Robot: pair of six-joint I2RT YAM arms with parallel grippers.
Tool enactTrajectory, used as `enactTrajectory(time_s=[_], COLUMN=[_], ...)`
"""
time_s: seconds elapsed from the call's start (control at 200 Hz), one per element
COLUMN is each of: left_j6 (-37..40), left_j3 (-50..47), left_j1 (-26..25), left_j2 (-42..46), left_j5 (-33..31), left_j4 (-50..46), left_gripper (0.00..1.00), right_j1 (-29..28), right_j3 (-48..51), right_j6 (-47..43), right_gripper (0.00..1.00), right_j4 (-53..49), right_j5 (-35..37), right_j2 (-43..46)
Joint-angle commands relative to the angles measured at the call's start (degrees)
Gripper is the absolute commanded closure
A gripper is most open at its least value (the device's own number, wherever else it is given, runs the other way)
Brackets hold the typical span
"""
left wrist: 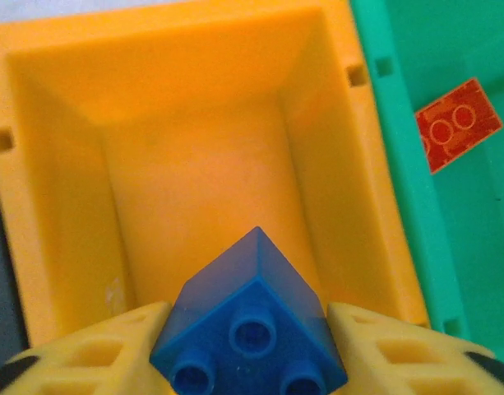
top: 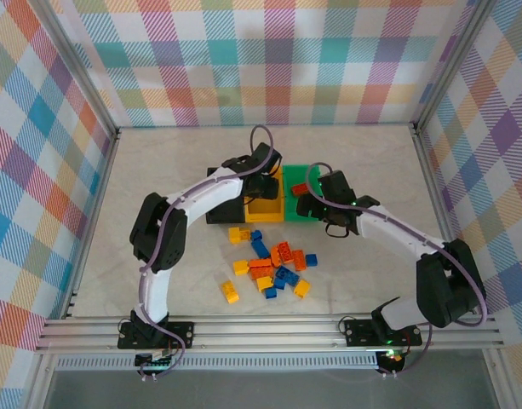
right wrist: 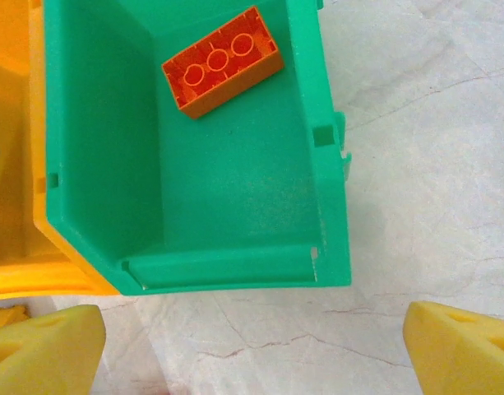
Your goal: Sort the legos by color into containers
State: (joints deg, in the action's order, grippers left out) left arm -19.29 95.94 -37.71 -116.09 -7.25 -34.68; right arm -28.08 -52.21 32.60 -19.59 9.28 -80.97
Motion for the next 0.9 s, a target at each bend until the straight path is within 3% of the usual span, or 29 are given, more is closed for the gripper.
enactTrajectory(time_s=[0.0, 0.2, 0.345, 0.595, 0.715, 0.895], left_j6=[0.0, -2.0, -4.6, -13.3, -17.3, -20.3], left_j3=[3.3, -4.9, -20.6, -44.7, -51.4, -54.3], left_j1=[0.3, -0.7, -4.3, -13.0, -17.6, -21.5], left_j2=[0.7, 10.7, 24.1, 42.5, 45.7, 43.2], left_j5=[2.2, 5.2, 7.2, 7.3, 7.5, 6.9], left_j4=[-2.0, 0.2, 2.2, -3.4, -3.3, -2.2], left_gripper=[0.37, 0.30, 0.25, 0.24, 0.25, 0.25], right_j1=[0.3, 0.3, 0.3, 0.3, 0.3, 0.3], right_j3=[0.5, 0.6, 1.6, 3.8, 4.8, 5.7], right_j6=[1.1, 0.8, 0.5, 0.1, 0.1, -0.7], right_gripper=[0.06, 0.06, 0.06, 0.06, 0.06, 0.06], right_j4=[-0.7, -0.9, 0.1, 2.2, 3.1, 4.5], right_j5=[-1.2, -1.2, -1.8, -3.2, -3.6, -5.7], right_j2=[1.9, 3.0, 3.4, 2.7, 3.1, 4.4])
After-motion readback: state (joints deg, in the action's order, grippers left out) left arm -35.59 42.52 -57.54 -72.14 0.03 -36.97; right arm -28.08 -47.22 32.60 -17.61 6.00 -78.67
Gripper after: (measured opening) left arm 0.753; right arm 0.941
